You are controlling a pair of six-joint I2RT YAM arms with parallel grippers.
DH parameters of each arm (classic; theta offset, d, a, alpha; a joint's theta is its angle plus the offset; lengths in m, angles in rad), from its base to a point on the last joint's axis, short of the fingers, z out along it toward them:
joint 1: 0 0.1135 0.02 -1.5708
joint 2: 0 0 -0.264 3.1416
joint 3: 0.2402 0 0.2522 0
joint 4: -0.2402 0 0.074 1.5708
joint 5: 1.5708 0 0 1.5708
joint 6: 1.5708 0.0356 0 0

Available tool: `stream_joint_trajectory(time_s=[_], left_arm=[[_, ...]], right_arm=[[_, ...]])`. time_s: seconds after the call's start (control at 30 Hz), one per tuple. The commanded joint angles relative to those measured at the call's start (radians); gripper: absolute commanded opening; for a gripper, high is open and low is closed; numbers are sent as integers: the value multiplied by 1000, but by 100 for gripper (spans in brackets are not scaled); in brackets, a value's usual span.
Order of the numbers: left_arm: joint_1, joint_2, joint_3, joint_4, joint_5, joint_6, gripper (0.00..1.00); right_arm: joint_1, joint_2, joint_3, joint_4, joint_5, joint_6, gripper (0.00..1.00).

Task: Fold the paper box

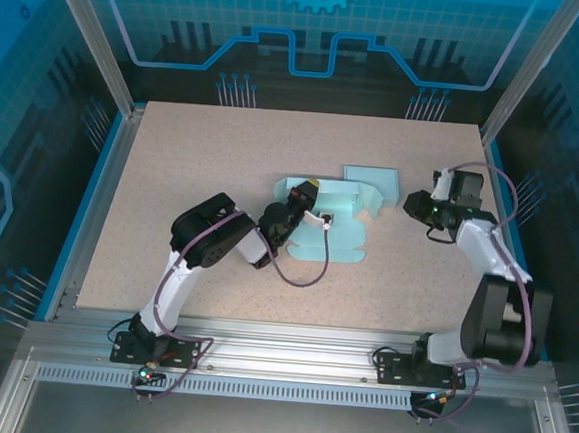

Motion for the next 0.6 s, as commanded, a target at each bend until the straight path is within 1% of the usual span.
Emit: stream_joint_trajectory(time_s=[0.0, 0.13, 0.3, 0.43, 0.57], left_arm=[[-4, 40, -10, -77, -2, 55, 0], [-4, 38, -9, -78, -2, 56, 0], [-4, 39, -8, -78, -3, 65, 0], [-4, 40, -7, -78, -7, 68, 0], [-2, 42, -4, -78, -11, 65, 0]], right_arm=[[-5, 126, 82, 13, -110, 22, 21], [10, 239, 147, 53, -141, 27, 21], [54, 334, 223, 53, -133, 5, 22], [101, 371, 241, 68, -136, -21, 23], [141, 364, 210, 101, -135, -39, 24]])
